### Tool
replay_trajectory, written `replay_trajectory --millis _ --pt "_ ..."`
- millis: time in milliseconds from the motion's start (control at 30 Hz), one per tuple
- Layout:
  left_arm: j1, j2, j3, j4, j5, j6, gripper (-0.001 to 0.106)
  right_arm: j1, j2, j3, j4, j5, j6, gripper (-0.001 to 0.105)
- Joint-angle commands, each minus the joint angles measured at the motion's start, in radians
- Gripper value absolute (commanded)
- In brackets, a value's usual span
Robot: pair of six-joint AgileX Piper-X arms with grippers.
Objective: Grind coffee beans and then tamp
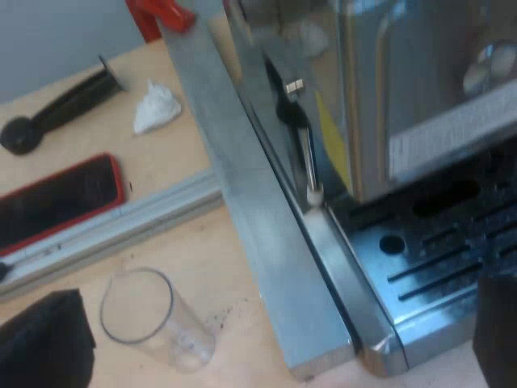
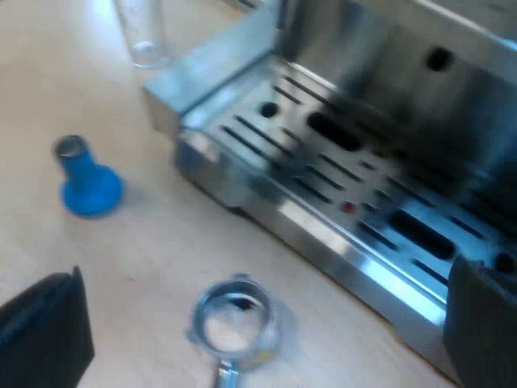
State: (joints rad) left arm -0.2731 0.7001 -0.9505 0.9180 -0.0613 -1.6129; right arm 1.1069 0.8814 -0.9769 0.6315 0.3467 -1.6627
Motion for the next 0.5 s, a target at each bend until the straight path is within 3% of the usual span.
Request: replay_trajectory --millis 33,233,300,500 --pt "0.029 0.007 -0.038 -0.004 -0.001 -0.001 0.098 -0.192 -0.039 -0.035 0.114 -0.063 -0.012 0.09" --pt "0.146 0.008 -0.065 -0.004 0.089 -0.009 0.098 -0.455 -0.086 -0.035 0.191 -0.166 -0.012 0.09" --pt "0.184 0.008 -0.064 0.002 0.124 -0.04 0.098 -0.577 -0.103 -0.035 0.225 -0.21 -0.016 0.09" --pt "0.193 0.008 -0.064 0.009 0.142 -0.058 0.098 -0.822 -0.142 -0.027 0.297 -0.262 -0.065 0.09"
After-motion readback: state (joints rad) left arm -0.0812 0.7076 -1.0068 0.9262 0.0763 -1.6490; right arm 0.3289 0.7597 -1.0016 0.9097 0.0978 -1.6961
